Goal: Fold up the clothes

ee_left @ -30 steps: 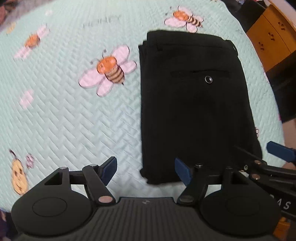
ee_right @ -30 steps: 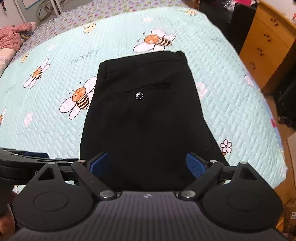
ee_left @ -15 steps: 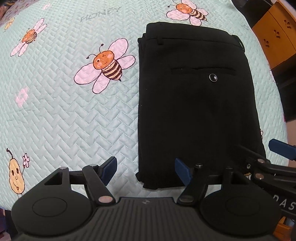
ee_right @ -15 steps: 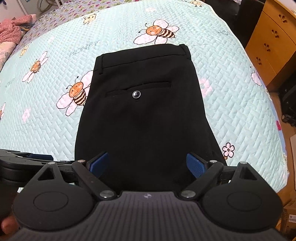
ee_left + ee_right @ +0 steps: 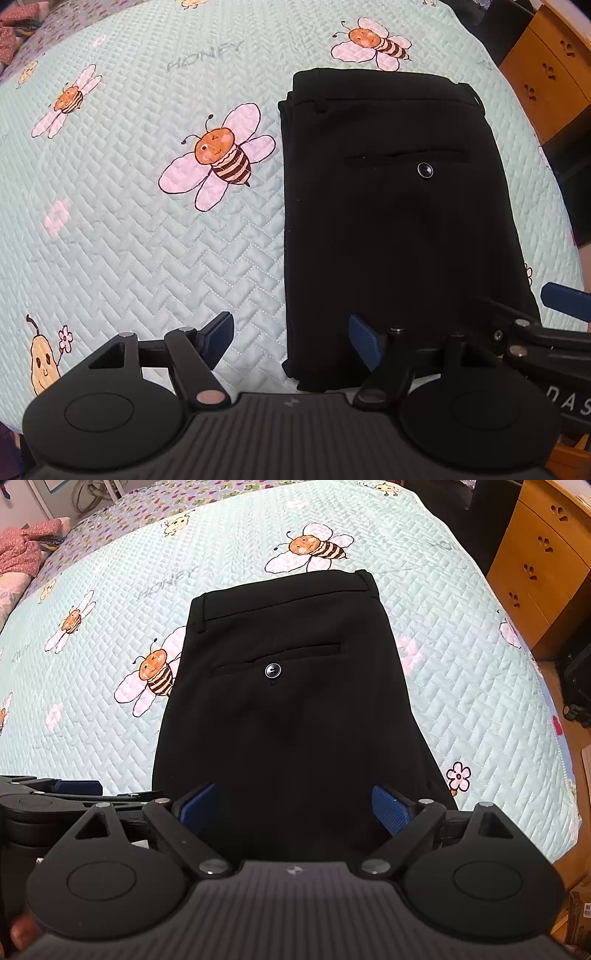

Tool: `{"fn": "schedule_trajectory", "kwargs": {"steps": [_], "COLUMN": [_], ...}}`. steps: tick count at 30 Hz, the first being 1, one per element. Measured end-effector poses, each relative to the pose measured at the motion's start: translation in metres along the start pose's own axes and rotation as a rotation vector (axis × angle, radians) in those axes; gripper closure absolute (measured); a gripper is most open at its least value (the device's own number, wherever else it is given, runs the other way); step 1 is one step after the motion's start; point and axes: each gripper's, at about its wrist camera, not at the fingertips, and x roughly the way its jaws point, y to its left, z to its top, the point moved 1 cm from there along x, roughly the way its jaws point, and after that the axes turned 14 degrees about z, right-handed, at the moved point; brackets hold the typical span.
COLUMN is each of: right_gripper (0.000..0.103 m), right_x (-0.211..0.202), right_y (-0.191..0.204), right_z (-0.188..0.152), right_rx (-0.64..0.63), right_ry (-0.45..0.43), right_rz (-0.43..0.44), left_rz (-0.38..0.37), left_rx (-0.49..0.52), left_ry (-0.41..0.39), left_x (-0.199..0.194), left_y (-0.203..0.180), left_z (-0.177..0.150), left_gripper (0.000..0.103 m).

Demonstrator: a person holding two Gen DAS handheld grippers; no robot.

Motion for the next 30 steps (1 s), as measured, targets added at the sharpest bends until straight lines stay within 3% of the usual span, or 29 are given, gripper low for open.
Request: {"fn": "schedule_trajectory", "kwargs": {"steps": [16,30], "right_gripper": [0.012,0.012], "right_x": [-0.005,-0.014], "right_y": [0.011,0.030], "right_z": [-0.007,-0.029], "right_rx": [-0.001,0.033], "right_ry": [-0.021,-0.093], "right_rz": [-0.001,0.033], "left_rz": [-0.001,-0.008], "left_rx": [-0.009,-0.019], "left_ry": [-0.039,-0.160], "left_x": [-0.006,-0.019], "left_y": [0.011,0.033], "left_z": [-0.008,-0.027], "left_gripper": [0.031,0.032]}}
